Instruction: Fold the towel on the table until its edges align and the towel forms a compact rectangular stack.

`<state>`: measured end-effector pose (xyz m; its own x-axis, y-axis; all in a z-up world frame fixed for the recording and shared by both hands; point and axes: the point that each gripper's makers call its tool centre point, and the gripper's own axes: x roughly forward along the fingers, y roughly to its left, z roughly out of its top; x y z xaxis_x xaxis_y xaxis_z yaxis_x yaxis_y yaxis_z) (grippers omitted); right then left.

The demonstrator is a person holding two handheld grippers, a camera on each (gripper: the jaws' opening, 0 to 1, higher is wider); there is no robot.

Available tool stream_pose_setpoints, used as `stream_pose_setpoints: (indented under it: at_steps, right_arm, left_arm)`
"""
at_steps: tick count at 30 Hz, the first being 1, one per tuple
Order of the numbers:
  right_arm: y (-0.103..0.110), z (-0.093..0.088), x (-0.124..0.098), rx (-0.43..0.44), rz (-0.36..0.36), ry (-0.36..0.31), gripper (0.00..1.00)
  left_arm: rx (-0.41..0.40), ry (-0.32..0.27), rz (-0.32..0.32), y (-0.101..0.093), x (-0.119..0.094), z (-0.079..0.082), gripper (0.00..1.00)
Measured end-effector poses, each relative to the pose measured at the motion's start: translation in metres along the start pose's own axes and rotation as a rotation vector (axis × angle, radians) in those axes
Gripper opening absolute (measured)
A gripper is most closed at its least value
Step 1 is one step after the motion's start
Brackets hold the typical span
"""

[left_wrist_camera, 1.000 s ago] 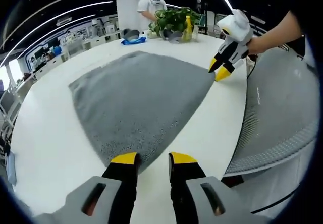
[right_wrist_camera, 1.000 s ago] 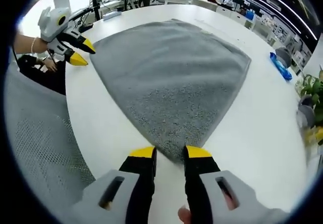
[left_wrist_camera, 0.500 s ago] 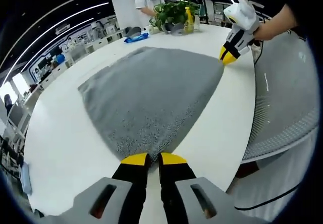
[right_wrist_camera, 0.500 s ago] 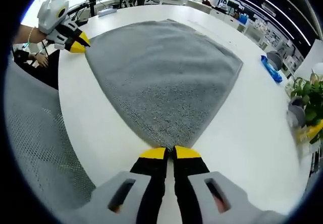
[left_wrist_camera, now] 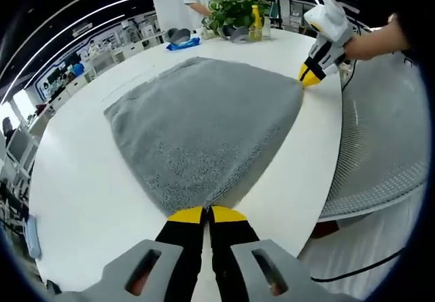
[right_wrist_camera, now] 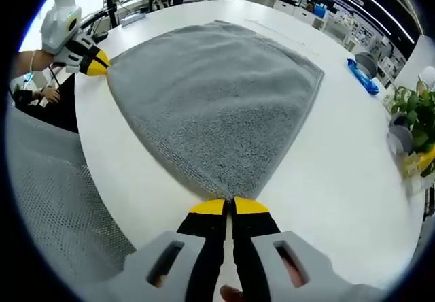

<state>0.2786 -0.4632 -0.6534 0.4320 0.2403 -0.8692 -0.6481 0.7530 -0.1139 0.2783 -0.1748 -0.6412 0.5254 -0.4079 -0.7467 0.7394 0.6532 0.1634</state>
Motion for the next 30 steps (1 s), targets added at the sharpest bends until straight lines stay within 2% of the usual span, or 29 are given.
stream_pose_setpoints:
  at_steps: [2, 7, 14, 23, 30]
  right_arm:
    - [-0.001, 0.003, -0.004, 0.002, -0.008, -0.008, 0.0]
    - [-0.003, 0.014, -0.02, 0.009, -0.019, -0.06, 0.0]
    - [-0.004, 0.02, -0.042, 0.039, -0.029, -0.115, 0.0]
    - [0.001, 0.013, -0.062, 0.01, -0.035, -0.118, 0.0]
    - [0.01, 0.006, -0.08, 0.028, -0.038, -0.129, 0.0]
  left_arm:
    - [0.026, -0.019, 0.015, 0.003, -0.006, 0.009, 0.03]
    - [0.027, -0.032, 0.025, 0.006, -0.019, 0.021, 0.03]
    - [0.05, -0.067, 0.053, 0.007, -0.035, 0.042, 0.03]
    - [0.041, -0.075, 0.06, -0.001, -0.052, 0.045, 0.03]
    - [0.032, -0.089, 0.072, -0.012, -0.068, 0.05, 0.03]
